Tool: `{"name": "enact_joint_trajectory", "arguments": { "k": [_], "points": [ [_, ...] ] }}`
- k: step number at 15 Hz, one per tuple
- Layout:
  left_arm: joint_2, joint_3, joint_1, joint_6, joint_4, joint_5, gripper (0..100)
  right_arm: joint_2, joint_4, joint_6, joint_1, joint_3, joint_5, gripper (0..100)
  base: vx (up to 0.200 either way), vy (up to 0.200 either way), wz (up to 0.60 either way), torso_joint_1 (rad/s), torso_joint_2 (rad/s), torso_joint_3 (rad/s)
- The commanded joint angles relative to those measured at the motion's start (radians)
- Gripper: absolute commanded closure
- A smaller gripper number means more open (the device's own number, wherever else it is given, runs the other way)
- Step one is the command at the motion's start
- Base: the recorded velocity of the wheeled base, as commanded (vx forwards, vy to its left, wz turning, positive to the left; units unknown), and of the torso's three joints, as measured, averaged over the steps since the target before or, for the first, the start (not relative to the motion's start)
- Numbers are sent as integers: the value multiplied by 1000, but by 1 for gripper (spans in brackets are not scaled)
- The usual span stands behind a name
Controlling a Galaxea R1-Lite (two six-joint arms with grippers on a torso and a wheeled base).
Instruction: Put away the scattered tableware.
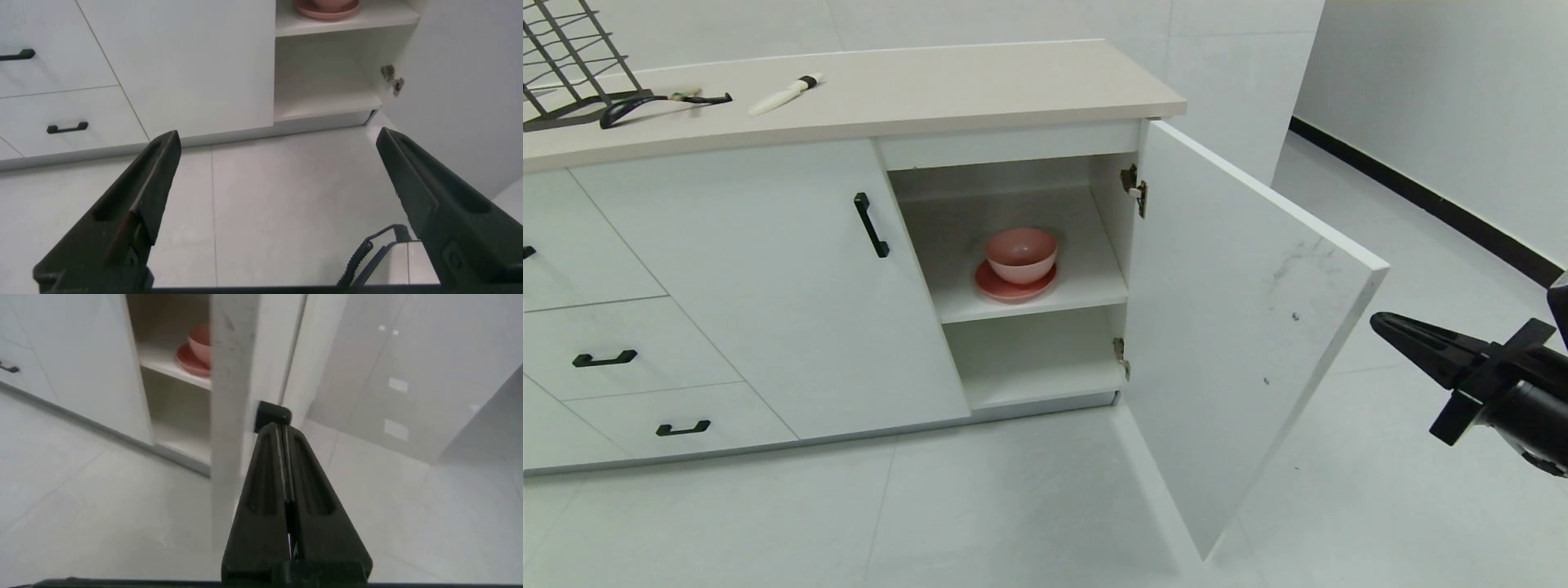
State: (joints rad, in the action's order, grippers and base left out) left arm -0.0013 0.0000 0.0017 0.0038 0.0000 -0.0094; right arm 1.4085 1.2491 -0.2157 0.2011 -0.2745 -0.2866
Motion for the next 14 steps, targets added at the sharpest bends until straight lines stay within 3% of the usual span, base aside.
{"name": "enact_joint_trajectory", "arguments": {
  "k": [1, 5, 8, 14],
  "points": [
    [1, 0, 0, -1, 0, 0, 0, 83, 23, 1, -20, -17, 0, 100, 0, 0, 0, 0, 0, 0],
    [1, 0, -2, -1, 0, 0, 0, 241, 138, -1, -84, -75, -63, 100, 0, 0, 0, 0, 0, 0],
    [1, 0, 0, -2, 0, 0, 0, 265, 139, -20, -77, -106, -128, 100, 0, 0, 0, 0, 0, 0],
    [1, 0, 0, -4, 0, 0, 0, 290, 142, -34, -34, -177, -135, 100, 0, 0, 0, 0, 0, 0]
  ]
}}
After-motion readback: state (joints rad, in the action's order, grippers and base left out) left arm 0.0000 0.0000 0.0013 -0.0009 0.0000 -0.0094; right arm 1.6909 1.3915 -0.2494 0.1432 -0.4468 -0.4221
